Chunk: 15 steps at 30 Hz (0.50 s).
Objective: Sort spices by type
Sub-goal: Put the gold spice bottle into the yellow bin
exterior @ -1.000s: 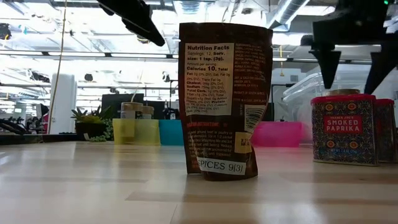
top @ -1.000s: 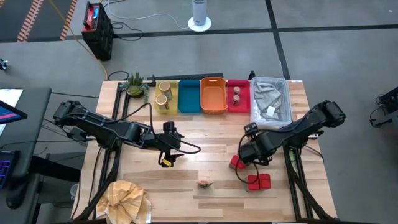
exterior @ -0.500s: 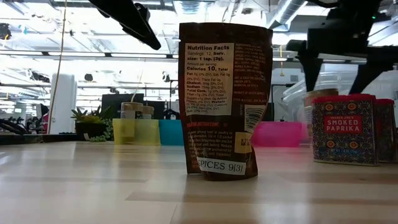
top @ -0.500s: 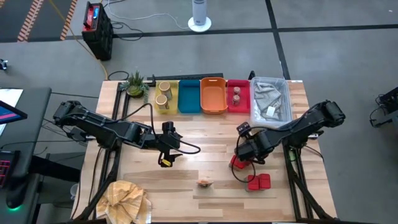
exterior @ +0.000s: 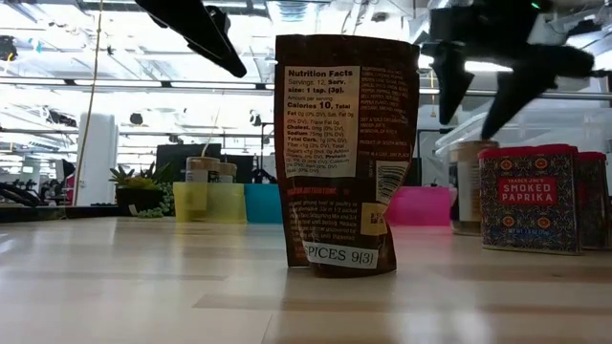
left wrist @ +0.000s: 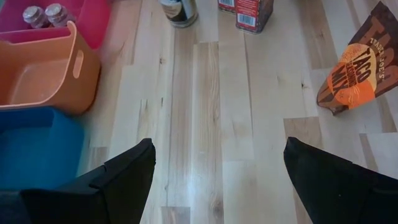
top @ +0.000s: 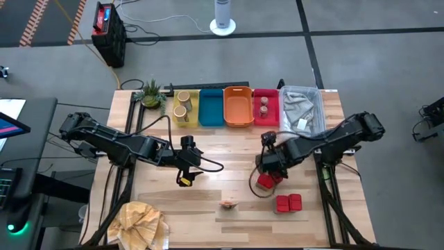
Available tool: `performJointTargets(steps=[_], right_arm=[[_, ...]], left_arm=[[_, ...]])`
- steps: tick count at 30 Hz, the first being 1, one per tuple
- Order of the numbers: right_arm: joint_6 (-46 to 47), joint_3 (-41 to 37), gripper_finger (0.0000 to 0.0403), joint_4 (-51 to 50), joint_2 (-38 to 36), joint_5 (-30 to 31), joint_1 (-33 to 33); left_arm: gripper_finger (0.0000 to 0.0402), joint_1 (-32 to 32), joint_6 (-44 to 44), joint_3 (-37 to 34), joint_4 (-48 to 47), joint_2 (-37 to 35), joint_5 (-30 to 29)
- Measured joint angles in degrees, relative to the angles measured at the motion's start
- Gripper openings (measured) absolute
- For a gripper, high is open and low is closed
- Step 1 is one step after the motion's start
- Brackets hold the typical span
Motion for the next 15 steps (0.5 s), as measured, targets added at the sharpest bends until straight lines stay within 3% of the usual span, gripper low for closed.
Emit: performJointTargets(steps=[5, 15], right_arm=[[8.04, 0.87, 0.0351, -0.84, -0.04, -11.11, -6.5], [10.74, -0.58, 0.0397, -1.31, -0.02, -12.36, -11.48]], left_arm=[[0.0338, 0.0, -0.19, 0.0, 0.0, 0.0, 0.0], [0.0338, 0.0, -1.4, 0.0, -1.48, 0.0, 0.22]])
